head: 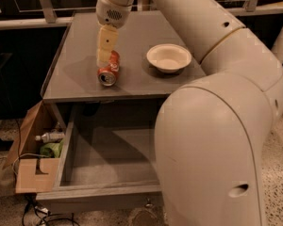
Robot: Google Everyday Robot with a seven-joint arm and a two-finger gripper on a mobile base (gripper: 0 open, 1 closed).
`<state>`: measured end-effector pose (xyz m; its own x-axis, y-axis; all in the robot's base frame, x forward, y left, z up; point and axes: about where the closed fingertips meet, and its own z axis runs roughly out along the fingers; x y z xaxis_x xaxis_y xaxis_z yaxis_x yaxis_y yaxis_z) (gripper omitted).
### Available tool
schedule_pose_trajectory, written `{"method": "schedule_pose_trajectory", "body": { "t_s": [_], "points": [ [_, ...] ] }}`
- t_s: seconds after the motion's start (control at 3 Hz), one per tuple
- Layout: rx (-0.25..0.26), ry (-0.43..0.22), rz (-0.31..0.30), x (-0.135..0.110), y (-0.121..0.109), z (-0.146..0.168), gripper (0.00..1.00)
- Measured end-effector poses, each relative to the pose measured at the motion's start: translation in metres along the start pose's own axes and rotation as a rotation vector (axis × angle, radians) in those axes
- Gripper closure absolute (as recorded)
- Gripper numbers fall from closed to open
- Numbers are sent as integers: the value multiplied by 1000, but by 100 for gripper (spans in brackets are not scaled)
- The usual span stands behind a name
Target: Place coke can into top drawer
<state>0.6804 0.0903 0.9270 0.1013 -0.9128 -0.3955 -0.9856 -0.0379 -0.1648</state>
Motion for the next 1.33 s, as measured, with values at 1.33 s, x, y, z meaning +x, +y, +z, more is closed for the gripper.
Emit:
{"method": "schedule_pose_trajectory", "body": {
  "t_s": [1.33],
  "points": [
    [-18,14,39,24,0,68,0]
  ]
}}
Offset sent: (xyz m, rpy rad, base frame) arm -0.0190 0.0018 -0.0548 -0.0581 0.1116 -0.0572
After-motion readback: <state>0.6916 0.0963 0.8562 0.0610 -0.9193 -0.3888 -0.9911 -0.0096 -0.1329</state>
